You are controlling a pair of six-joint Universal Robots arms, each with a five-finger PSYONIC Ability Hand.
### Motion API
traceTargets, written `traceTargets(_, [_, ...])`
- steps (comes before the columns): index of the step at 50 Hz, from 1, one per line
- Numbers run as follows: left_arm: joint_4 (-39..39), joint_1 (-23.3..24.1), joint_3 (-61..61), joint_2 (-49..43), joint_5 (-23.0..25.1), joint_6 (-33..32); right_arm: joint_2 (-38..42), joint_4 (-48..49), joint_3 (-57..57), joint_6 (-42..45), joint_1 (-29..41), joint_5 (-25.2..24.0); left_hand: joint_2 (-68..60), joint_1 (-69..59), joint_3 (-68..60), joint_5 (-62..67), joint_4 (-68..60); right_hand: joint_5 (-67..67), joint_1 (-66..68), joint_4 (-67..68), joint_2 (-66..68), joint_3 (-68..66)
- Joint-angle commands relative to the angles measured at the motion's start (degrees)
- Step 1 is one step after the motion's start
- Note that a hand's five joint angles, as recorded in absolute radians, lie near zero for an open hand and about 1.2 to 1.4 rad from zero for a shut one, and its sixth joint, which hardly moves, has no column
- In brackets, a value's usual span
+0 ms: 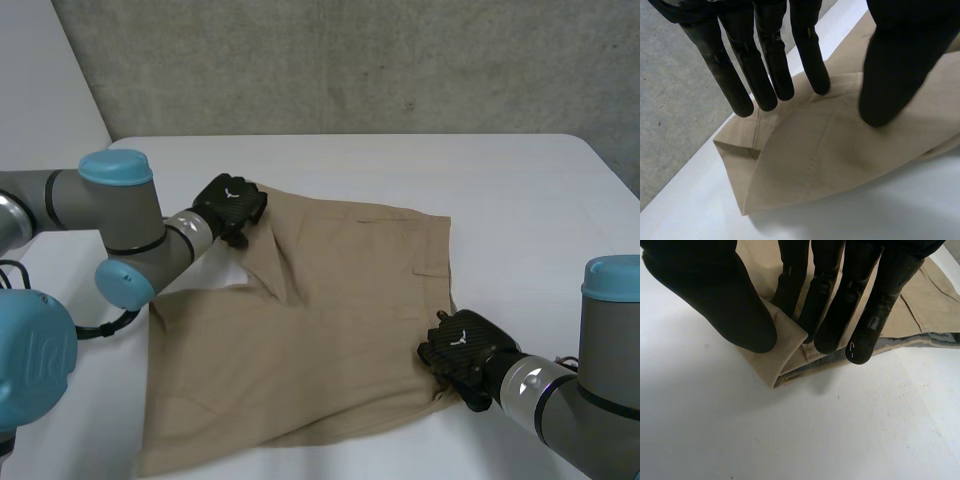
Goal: Fold the shorts.
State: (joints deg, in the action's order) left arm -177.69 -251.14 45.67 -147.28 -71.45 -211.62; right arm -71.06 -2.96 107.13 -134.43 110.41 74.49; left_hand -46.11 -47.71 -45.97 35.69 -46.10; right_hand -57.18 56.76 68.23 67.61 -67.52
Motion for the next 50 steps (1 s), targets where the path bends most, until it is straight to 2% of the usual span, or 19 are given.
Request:
traceTargets(1, [1.29, -0.05, 0.03, -0.46, -2.2, -3.89, 0.48, 0.41, -0.08, 0.04, -0.02, -0.05, -23.64, -22.03, -23.78, 24.05, -23.64, -12.82, 23.24, 11.77, 12.39, -12.48])
traceTargets(3, [2.35, -0.14, 0.12, -0.55, -2.99, -6.78, 1.1, 0.41, -0.08, 0.04, -0.02, 0.04, -33.21, -31.6, -33.35, 33.63, -33.21, -12.82, 23.24, 11.77, 12.39, -12.48])
traceTargets(7, [2.53, -0.23, 0.38, -0.29, -7.64, -11.09, 1.36, 0.41, -0.08, 0.04, -0.02, 0.04, -33.89, -32.29, -34.03, 34.31, -33.9, -12.82, 23.24, 11.77, 12.39, -12.48])
traceTargets(9, [2.44, -0.31, 0.56, -0.11, -11.93, -12.59, 1.27, 0.41, -0.17, 0.04, -0.02, 0.04, -33.89, -32.29, -34.03, 34.31, -33.9, -12.82, 23.24, 11.77, 12.39, -12.48])
traceTargets(13, [2.26, -0.22, 1.87, 0.42, -17.67, -12.68, 1.19, 0.41, -0.08, 0.04, -0.02, 0.04, -33.89, -32.29, -34.03, 34.31, -33.9, -12.82, 23.24, 11.77, 12.39, -12.48])
traceTargets(25, [0.33, -0.22, 11.54, 6.65, -20.04, -11.8, 1.18, 0.41, 0.09, 0.04, -0.02, -0.05, -33.89, -32.29, -34.03, 34.31, -33.9, -12.82, 23.24, 11.77, 12.39, -12.48])
traceTargets(38, [0.15, 0.3, 16.64, 9.12, -29.36, -11.63, 1.1, 0.41, 0.44, 0.04, 0.07, 0.13, -33.89, -32.29, -34.03, 34.31, -33.9, -12.82, 23.24, 11.77, 12.39, -12.48])
traceTargets(42, [0.33, 1.62, 17.0, 9.29, -29.71, -11.45, 1.01, 0.41, 0.44, 0.04, 0.07, 0.04, -33.89, -32.29, -34.03, 34.31, -33.9, -12.82, 23.24, 11.77, 12.39, -12.48])
traceTargets(43, [0.24, 2.06, 17.0, 9.47, -29.63, -11.45, 0.92, 0.41, 0.44, 0.04, 0.07, 0.04, -22.76, -21.15, -22.9, 23.18, -22.76, -12.82, 23.24, 11.77, 12.39, -12.48])
traceTargets(44, [0.07, 2.58, 17.17, 9.99, -29.63, -11.28, 0.92, 0.41, 0.44, 0.04, -0.02, 0.04, 6.33, 7.94, 6.19, -5.91, 6.33, -12.82, 23.24, 11.77, 12.39, -12.48])
traceTargets(45, [-0.28, 2.76, 17.43, 10.78, -29.54, -11.19, 0.92, 0.41, 0.44, 0.04, -0.02, 0.04, 12.28, 13.89, 12.14, -11.86, 12.28, -12.82, 23.24, 11.77, 12.39, -12.48])
traceTargets(50, [-3.62, 2.76, 18.84, 15.26, -28.75, -8.29, 0.92, 0.41, 0.44, 0.04, -0.02, 0.04, 12.68, 14.29, 12.54, -12.26, 12.67, -12.82, 23.24, 11.77, 12.39, -12.48])
